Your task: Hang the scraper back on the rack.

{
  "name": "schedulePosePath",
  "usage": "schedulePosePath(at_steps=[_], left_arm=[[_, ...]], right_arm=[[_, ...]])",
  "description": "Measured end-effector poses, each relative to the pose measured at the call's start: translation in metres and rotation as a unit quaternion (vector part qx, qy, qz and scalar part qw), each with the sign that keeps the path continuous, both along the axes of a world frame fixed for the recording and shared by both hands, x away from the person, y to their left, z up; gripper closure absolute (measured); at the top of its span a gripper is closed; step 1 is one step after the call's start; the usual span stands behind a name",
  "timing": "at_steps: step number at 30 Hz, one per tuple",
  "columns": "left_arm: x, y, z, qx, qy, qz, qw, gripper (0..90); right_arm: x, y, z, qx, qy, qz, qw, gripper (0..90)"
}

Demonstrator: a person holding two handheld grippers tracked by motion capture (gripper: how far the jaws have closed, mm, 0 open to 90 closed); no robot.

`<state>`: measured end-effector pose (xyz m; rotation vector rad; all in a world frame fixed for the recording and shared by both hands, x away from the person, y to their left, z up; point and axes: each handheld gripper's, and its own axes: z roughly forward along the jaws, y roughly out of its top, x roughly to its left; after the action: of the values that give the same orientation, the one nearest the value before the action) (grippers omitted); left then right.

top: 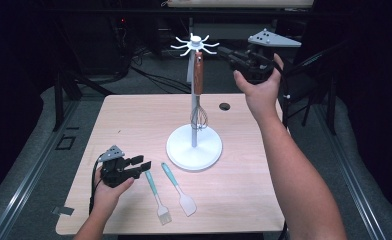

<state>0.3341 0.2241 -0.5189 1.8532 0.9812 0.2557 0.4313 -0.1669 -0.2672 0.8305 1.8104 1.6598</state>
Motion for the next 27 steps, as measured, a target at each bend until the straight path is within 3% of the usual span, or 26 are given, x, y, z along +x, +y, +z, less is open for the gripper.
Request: schedulePosePath(at_steps=[17, 27], left_arm=[[-0.001, -0.001, 0.001, 0.001, 0.000, 0.001, 1.0000, 53.4], [0.000, 0.000, 0.000, 0.000, 0.000, 0.004, 1.0000, 53.6]], right_arm=[[-0.019, 0.019, -0.002, -0.010, -0.008, 0.030, 0.9995, 90.0], [-0.024, 0.026, 0.000, -0.017, -0.017, 0.028, 0.9993, 90.0]])
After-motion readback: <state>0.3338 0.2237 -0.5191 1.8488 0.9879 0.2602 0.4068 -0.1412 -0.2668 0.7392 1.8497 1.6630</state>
